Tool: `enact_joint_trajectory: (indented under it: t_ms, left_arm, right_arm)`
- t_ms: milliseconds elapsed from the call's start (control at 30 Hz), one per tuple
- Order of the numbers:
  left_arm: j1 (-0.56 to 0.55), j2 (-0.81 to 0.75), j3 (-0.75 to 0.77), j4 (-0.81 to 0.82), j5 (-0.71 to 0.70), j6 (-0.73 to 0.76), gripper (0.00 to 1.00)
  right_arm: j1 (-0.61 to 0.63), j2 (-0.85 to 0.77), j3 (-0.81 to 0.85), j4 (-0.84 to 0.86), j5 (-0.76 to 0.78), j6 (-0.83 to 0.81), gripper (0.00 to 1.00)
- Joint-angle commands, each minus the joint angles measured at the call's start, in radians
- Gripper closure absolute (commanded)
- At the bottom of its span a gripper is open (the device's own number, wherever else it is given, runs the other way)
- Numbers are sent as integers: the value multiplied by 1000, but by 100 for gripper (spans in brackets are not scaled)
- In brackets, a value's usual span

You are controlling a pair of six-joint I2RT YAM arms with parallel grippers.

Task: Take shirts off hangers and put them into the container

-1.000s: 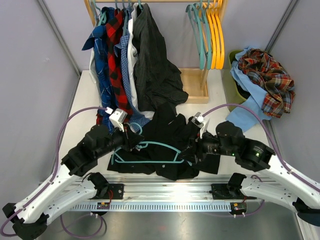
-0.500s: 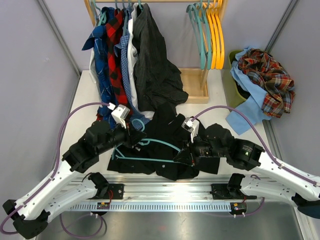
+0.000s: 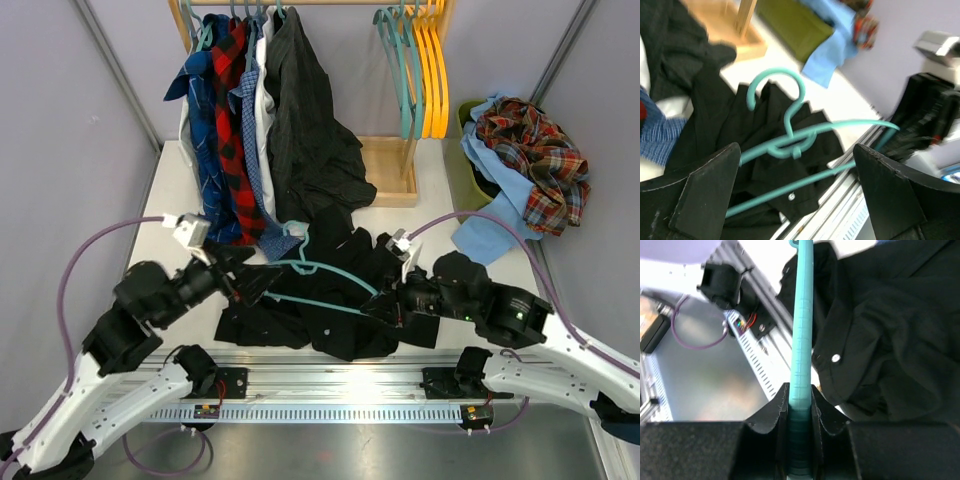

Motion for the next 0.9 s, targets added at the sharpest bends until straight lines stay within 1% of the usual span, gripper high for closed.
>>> enact_joint_trajectory:
  t_ms: [0,33,100,133,167,267,300,333,433,467,533,600,633,667,700,733,800,833,867]
  left_arm:
    - [-1,-108,12,61,-20,-8,1]
    - [-1,-135,0,59,-27,-13,1]
    - [-1,-200,-21,33,-40,-33,1]
    - [-1,-217,-44,21,-42,-42,1]
    - [-1,-249,-54,-8,-45,-53,1]
    - [-1,-296,-109,-48,-53,-86,1]
    - [-1,-321,-121,-54,-44,-94,1]
    - [0,-335,-130,-70,-43,-103,1]
    - [-1,-378,-164,-88,-42,-130,1]
    - [-1,-385,-176,-97,-40,-137,1]
    - [-1,-411,-189,-108,-46,-142,1]
    - [0,-422,-199,-111,-51,-145,1]
    - [-1,-427,-201,-113,-51,-145,1]
    - [-1,-428,-206,-111,-50,-146,1]
    - [-1,-428,-209,-110,-51,-148,1]
    - [-1,-428,-210,-107,-47,-146,1]
    - [-1,-428,-213,-101,-43,-148,1]
    - [0,-428,-218,-94,-42,-148,1]
    - [0,-431,-221,-90,-40,-151,1]
  right_arm:
    - [6,-74,97,25,136,-47,100]
    - [6,-110,109,41,194,-72,100]
    - [6,-166,137,56,259,-101,100]
    - [6,-180,143,67,292,-115,100]
    - [6,-194,153,85,366,-141,100]
    - [8,-221,164,128,515,-178,100]
    - [8,-218,169,133,546,-187,100]
    - [6,-200,175,136,614,-202,100]
    - [6,-142,204,134,714,-215,100]
    - [6,-122,215,148,787,-224,100]
    - [6,-62,221,201,868,-271,100]
    - [6,-11,241,248,905,-317,100]
    - [6,53,255,290,935,-362,100]
    - [5,87,290,311,955,-379,100]
    - [-3,155,311,323,960,-382,100]
    - [-17,191,333,353,940,-434,100]
    - [-76,280,408,361,865,-431,100]
    - [-160,306,434,357,781,-407,100]
    - [-202,332,483,355,741,-396,100]
